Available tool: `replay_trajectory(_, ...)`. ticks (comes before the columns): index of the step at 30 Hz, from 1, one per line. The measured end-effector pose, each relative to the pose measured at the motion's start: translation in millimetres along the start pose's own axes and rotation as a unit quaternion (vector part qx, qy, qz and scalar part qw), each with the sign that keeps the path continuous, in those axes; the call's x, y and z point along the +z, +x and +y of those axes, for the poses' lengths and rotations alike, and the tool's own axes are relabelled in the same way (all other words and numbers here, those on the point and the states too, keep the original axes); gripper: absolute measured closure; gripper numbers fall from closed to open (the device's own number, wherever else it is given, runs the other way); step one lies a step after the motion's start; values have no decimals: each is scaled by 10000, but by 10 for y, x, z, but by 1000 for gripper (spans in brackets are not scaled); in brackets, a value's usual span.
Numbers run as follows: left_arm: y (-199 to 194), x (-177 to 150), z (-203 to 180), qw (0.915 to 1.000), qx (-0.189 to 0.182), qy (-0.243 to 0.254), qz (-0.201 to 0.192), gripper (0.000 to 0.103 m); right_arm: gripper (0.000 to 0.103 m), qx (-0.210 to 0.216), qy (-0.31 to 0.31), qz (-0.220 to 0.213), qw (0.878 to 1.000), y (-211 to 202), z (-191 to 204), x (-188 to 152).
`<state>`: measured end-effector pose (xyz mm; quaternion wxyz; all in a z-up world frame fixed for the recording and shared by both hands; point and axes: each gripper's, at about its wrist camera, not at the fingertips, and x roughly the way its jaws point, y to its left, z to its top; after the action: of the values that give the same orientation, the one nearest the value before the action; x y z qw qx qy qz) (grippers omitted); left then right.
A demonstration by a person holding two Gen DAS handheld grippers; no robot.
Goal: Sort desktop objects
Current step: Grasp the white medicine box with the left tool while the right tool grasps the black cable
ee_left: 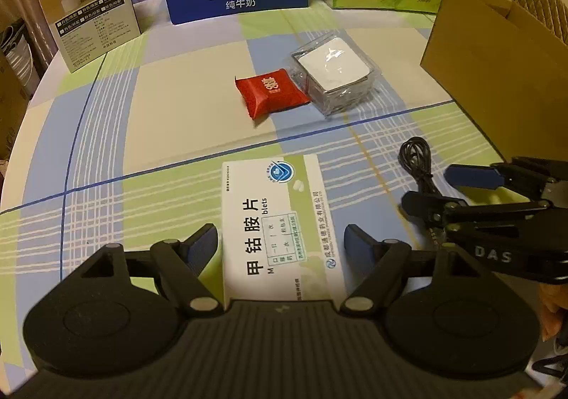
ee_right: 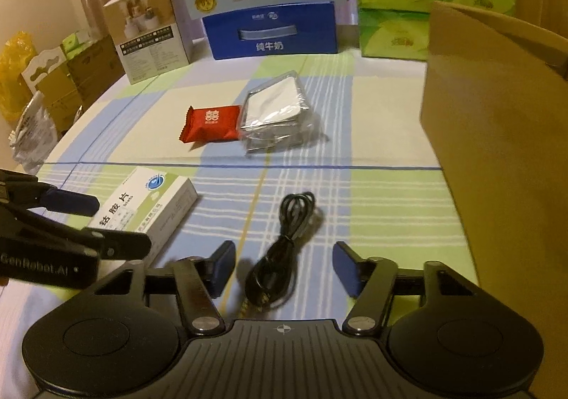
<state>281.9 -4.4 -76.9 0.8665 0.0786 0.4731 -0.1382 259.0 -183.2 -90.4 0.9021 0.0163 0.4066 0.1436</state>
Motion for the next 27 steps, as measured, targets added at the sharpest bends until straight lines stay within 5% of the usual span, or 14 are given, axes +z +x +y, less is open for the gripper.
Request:
replay_trajectory(2,26,-10,2,10000,35,26,-9,29,52,-78,-127,-53,9999,36,49,3)
replay_trajectory(7,36,-76,-7,10000,-36,-65,-15,35,85,-173,-386,-122,9990,38,107,-42)
replay_trajectory(27,-587,-814,-788,9985,-500,-45,197,35,89,-78,147,282,9995,-984,-77,-860)
